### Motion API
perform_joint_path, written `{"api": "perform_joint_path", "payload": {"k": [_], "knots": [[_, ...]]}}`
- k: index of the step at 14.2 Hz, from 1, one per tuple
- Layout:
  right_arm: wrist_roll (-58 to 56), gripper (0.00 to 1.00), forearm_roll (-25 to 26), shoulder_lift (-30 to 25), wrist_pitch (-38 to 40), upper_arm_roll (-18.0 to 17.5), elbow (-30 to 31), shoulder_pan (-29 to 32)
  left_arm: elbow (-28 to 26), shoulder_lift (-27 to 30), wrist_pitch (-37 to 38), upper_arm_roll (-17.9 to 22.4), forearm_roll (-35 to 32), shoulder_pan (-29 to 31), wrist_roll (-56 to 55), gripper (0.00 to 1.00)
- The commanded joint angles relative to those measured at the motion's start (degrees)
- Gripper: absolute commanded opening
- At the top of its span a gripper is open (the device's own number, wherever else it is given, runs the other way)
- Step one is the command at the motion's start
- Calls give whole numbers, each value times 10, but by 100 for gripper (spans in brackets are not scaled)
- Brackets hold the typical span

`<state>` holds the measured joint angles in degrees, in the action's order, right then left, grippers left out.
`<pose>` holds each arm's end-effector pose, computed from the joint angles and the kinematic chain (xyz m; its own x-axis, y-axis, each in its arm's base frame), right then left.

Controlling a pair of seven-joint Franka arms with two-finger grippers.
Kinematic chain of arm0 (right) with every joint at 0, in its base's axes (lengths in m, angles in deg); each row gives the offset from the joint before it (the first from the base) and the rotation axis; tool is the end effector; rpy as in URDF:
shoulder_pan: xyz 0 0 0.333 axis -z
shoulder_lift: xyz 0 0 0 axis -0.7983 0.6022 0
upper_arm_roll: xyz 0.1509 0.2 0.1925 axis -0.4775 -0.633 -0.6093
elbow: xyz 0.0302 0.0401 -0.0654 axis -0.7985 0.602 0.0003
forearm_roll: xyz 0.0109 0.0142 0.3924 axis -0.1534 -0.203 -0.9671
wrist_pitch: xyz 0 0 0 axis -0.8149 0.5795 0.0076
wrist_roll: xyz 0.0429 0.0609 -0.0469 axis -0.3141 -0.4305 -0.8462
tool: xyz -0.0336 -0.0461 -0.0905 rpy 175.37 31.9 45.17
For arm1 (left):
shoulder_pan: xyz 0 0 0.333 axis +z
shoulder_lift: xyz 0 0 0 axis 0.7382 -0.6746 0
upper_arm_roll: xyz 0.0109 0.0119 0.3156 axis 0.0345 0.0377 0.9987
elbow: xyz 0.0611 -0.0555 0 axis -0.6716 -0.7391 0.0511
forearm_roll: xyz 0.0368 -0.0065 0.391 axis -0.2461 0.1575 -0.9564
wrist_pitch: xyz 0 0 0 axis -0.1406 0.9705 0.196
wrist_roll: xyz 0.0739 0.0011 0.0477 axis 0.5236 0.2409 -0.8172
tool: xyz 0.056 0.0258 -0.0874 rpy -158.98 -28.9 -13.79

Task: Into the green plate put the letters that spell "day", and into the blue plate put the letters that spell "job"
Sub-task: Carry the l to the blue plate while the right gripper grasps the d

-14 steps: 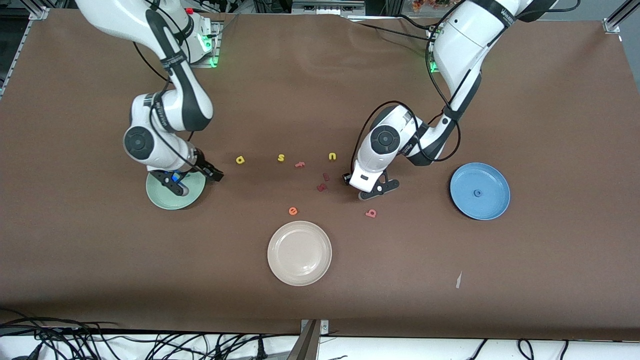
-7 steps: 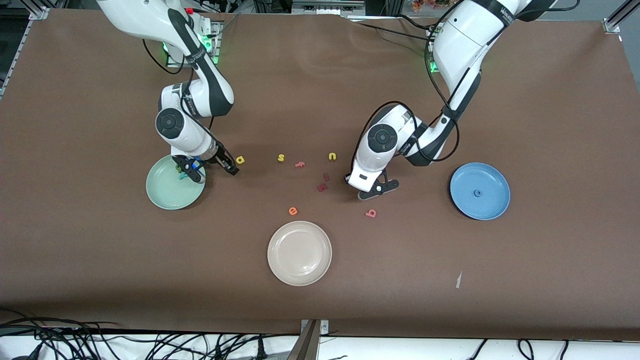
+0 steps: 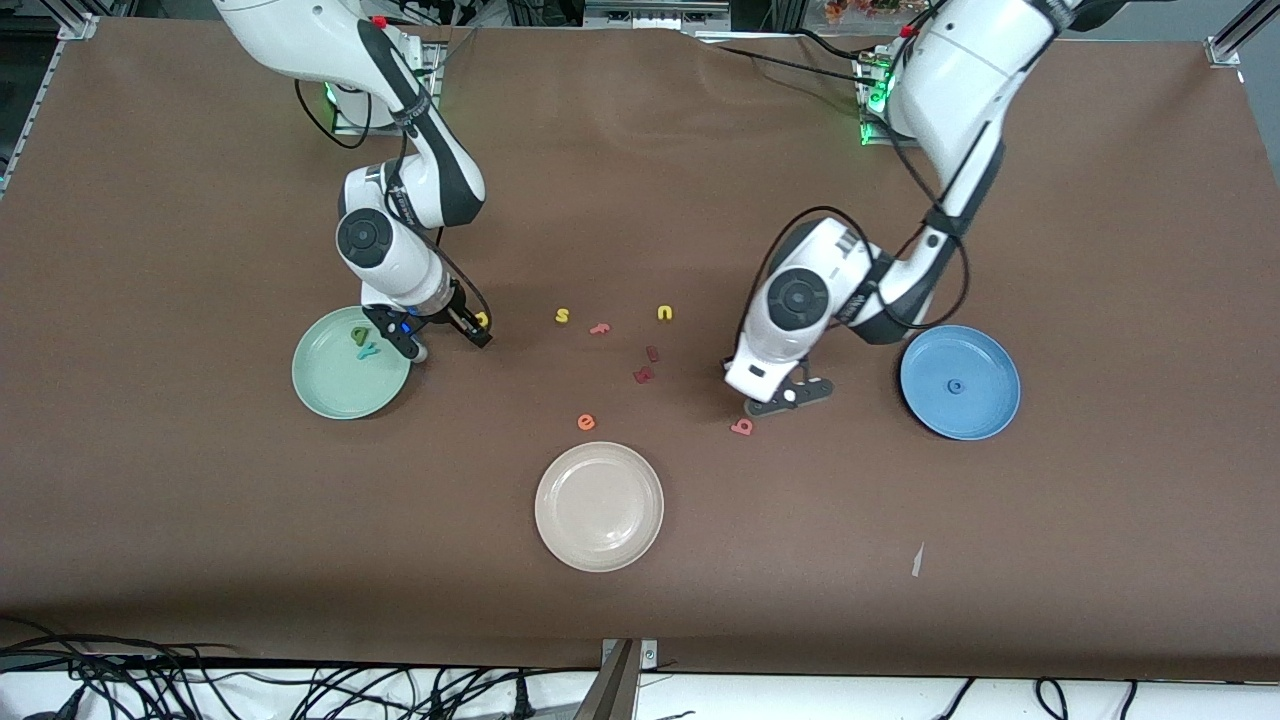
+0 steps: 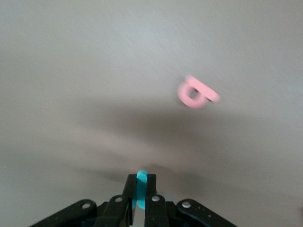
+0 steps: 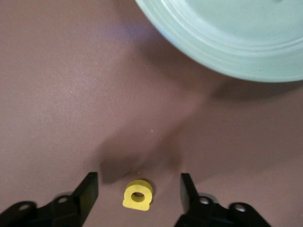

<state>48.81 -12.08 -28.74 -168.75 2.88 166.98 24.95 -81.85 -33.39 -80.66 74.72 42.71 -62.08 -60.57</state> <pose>0.4871 0.2210 0.1750 0.7194 -0.6882 -0.0939 -0.6923 -0.7214 -0.0177 0.5824 -0.3077 0.2199 0.9649 0.2428 -0.1004 0.2380 -0.9696 -0.0575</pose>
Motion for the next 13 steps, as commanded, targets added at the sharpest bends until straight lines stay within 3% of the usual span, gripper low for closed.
{"api": "perform_joint_path", "payload": {"k": [1, 7, 11, 13], "knots": [[6, 57, -6, -3, -9, 0, 8, -5, -17, 47, 64, -6, -9, 55, 130, 0], [0, 4, -5, -9, -9, 0, 12, -9, -69, 85, 66, -6, -13, 183, 433, 0], [-16, 1, -6, -31, -3, 5, 10, -9, -105, 99, 46, -7, -17, 258, 562, 0], [-58, 1, -5, -61, 55, 39, 5, -8, -148, 105, -10, -6, -17, 279, 590, 0]]}}
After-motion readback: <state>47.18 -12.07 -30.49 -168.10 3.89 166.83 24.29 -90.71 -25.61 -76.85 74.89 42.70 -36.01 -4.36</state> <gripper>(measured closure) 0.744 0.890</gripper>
